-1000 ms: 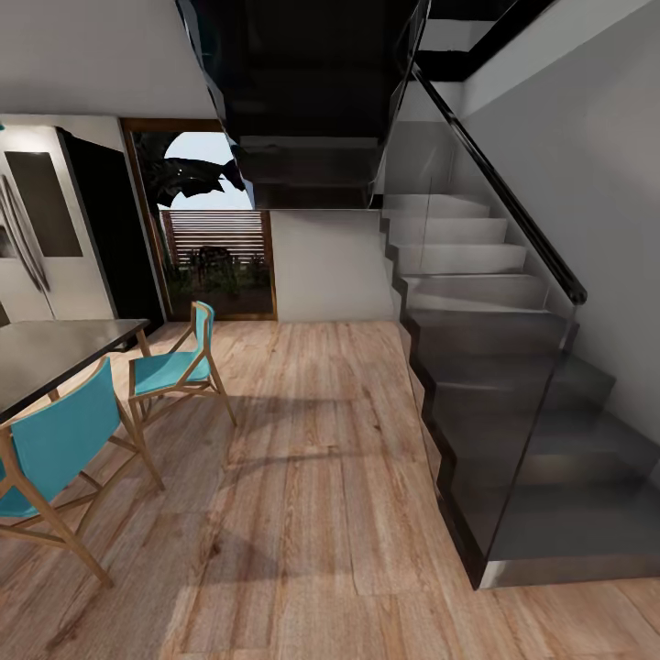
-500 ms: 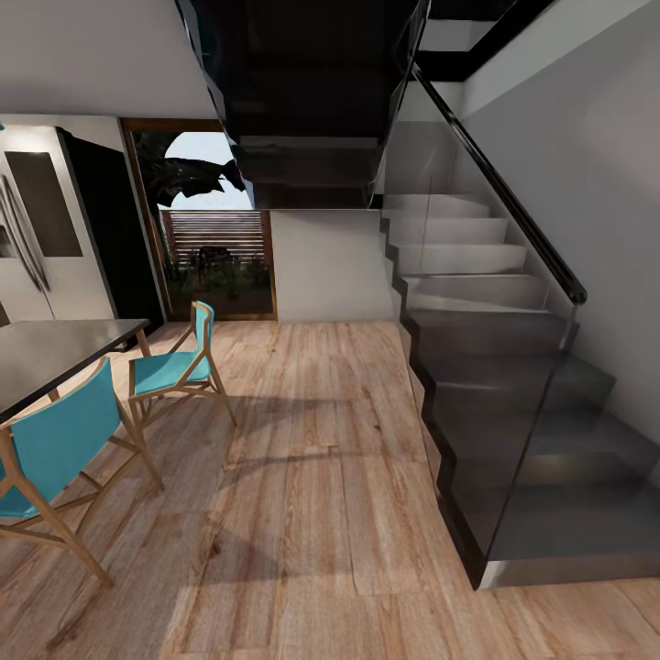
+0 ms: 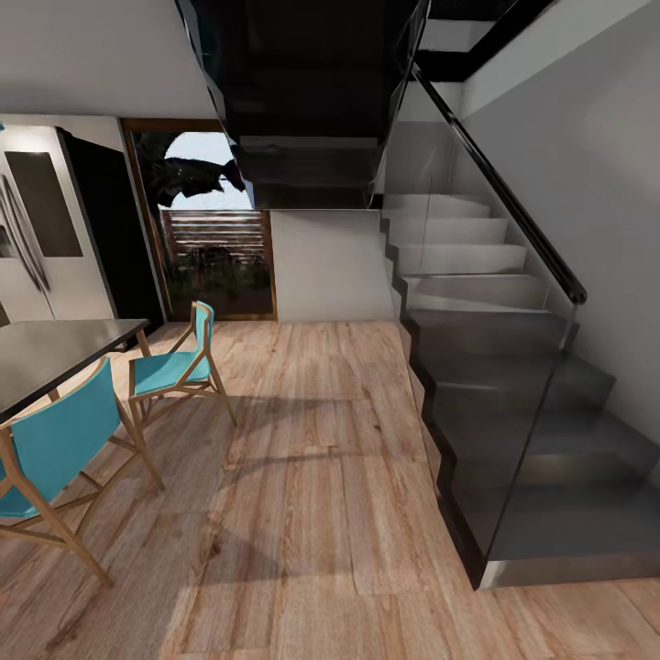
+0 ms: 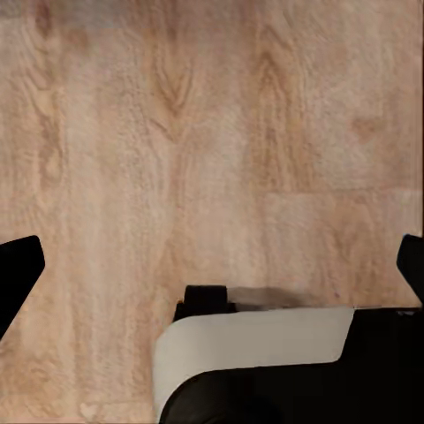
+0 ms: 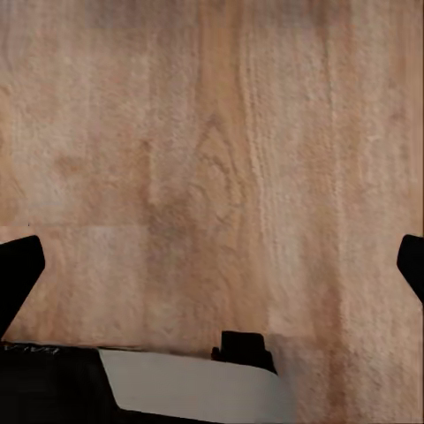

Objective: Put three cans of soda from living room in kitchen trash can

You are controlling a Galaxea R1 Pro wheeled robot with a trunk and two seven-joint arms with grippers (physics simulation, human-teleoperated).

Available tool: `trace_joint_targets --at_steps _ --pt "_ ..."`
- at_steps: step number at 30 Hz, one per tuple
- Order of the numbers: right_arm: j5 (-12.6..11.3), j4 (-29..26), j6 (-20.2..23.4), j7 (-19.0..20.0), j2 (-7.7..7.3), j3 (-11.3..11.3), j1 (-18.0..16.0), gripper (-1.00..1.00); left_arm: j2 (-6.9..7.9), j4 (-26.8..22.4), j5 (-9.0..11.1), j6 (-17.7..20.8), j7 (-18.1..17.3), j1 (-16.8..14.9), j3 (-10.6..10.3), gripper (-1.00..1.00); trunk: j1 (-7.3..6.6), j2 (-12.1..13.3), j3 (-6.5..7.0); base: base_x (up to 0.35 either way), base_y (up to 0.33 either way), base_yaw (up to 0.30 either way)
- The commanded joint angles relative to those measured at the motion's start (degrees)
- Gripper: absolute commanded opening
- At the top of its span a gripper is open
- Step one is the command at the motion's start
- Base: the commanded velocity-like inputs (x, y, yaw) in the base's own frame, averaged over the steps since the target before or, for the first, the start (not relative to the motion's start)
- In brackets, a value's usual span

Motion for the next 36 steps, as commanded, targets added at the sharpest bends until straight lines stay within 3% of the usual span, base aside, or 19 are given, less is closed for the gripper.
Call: trace_joint_targets --at_steps 1,5,12,13,14,20,25,28,31,36 --pt "0.0 -2.9 0.0 1.3 0.08 0.0 0.0 1.00 -0.01 -3.8 0.2 0.0 -0.1 0.1 0.0 1.00 0.00 0.0 -0.02 0.000 0.000 0.000" --pt "0.1 -12.2 0.3 3.0 0.25 0.1 -0.1 1.00 -0.08 -13.7 0.4 0.1 -0.2 0.3 0.0 1.00 0.00 0.0 -0.02 0.000 0.000 0.000" --pt "0.1 -32.6 3.1 3.9 0.26 0.7 0.4 1.00 -0.28 -37.8 0.5 1.6 -0.2 0.7 -0.1 1.00 0.00 0.0 -0.02 0.000 0.000 0.000" --pt "0.1 -35.4 4.4 3.9 0.27 0.8 0.4 1.00 -0.30 -40.5 0.5 2.2 -0.1 0.8 -0.1 1.00 0.00 0.0 -0.02 0.000 0.000 0.000" --pt "0.0 -45.0 9.9 4.0 0.24 1.3 1.0 1.00 -0.36 -48.0 0.5 4.3 -0.1 1.6 0.0 1.00 0.00 0.0 -0.02 0.000 0.000 0.000" --pt "-0.1 -64.8 22.2 4.1 0.16 2.0 4.5 1.00 -0.04 -62.6 2.0 10.4 -0.1 3.3 0.0 1.00 0.00 0.0 -0.02 0.000 0.000 0.000" --pt "-0.4 -69.9 25.0 5.0 -0.28 2.6 5.6 1.00 0.13 -69.4 2.7 12.0 -0.2 5.5 0.0 1.00 0.00 0.0 -0.02 0.000 0.000 0.000" --pt "-0.6 -70.5 22.0 7.1 -0.40 2.5 5.9 1.00 0.17 -69.9 3.8 8.4 -0.2 7.0 0.0 1.00 0.00 0.0 -0.02 0.000 0.000 0.000" --pt "-0.7 -70.6 16.2 8.4 -0.44 1.9 6.5 1.00 0.22 -70.0 4.4 3.8 -0.2 9.4 0.0 1.00 0.00 0.0 -0.02 0.000 0.000 0.000" --pt "-0.8 -68.8 11.1 9.2 -0.43 0.4 10.6 1.00 0.35 -68.5 5.0 0.2 -0.2 12.7 0.0 1.00 0.00 0.0 -0.02 0.000 0.000 0.000"
